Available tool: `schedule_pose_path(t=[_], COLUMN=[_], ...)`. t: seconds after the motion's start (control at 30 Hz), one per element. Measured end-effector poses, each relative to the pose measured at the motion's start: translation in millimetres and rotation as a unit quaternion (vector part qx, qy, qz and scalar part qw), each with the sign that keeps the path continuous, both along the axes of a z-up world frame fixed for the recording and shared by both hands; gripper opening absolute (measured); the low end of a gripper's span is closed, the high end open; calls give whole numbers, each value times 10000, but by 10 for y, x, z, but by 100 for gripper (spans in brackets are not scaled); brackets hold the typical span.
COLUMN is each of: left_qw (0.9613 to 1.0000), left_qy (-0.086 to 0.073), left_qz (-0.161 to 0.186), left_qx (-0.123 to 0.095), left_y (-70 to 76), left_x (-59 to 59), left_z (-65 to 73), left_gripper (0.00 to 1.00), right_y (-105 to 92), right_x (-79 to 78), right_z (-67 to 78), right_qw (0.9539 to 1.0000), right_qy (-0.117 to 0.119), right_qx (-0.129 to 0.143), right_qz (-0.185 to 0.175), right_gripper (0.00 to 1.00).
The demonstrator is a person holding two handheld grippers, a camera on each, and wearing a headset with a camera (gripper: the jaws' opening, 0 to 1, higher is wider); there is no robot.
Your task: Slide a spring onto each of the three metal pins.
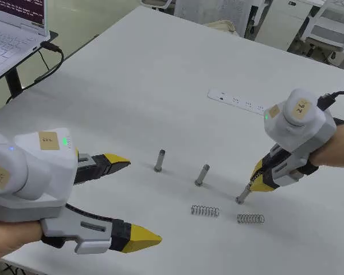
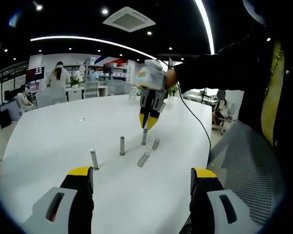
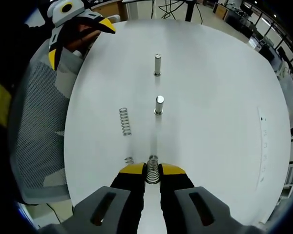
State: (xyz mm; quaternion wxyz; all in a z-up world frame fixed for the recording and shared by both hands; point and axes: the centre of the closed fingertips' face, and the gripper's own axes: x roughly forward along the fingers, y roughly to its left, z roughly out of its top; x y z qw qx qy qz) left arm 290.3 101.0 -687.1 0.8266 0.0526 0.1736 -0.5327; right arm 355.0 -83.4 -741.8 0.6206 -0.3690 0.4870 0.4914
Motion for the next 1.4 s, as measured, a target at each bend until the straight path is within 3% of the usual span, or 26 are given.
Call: schedule_pose_path(t=[1.07, 1.4], left_qw=[10000, 10000], left_qy=[-5, 9], left_qz=[-24, -21], left_qx=[8, 14], left_y=[4, 14], left_x=[-1, -6], left_z=[24, 13], left_gripper=[77, 76], right_y=[21, 27], right_x=[52, 71], right_z=[-403, -435], right_qw=[9999, 9999], right_qy=[3, -21], right_qx=[-80, -83], right_qz=[-68, -108], right_gripper=[8, 8])
